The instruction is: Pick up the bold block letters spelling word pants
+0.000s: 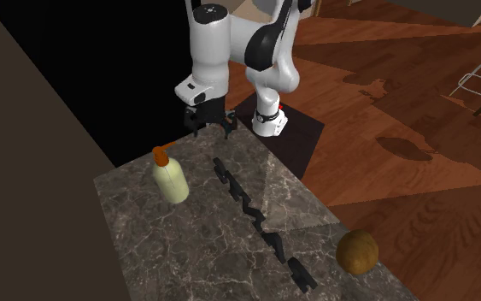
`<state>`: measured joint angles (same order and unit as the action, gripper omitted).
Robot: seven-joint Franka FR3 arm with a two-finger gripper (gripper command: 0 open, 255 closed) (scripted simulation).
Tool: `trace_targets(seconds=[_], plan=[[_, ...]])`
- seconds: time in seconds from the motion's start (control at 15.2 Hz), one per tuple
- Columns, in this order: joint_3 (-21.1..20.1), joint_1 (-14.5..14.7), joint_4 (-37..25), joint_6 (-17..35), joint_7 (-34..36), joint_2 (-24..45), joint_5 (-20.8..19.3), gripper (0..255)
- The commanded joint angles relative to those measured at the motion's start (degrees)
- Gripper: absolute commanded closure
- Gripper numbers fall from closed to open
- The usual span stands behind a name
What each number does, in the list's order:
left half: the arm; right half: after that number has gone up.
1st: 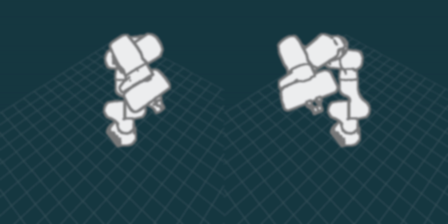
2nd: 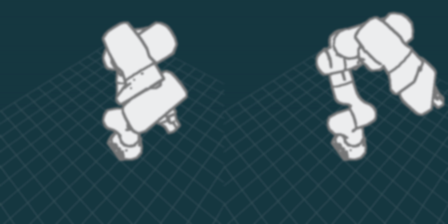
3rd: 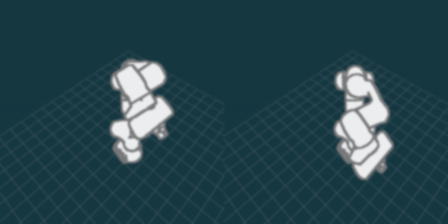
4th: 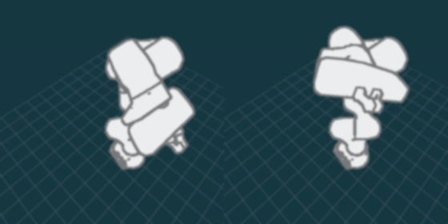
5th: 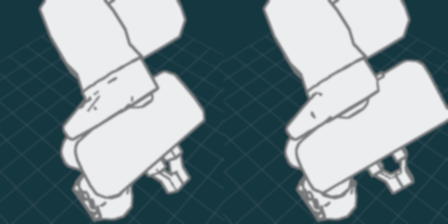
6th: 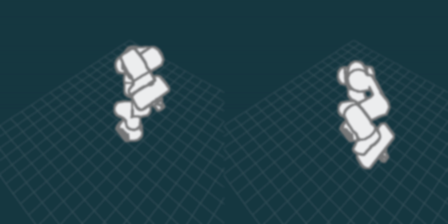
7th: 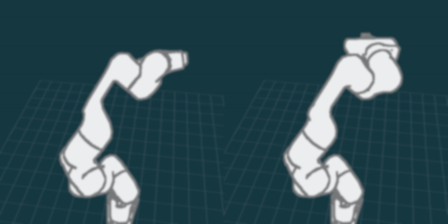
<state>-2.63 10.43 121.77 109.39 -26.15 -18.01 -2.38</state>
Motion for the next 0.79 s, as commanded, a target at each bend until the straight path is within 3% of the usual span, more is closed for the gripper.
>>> trace_targets(seconds=[0.0,0.73], plan=[[-0.6,1.2,-2.2,1.4,-2.3,3.8,0.6,0],[-5.1,6.7,-14.9,4.1,-14.0,21.5,2.5,0]])
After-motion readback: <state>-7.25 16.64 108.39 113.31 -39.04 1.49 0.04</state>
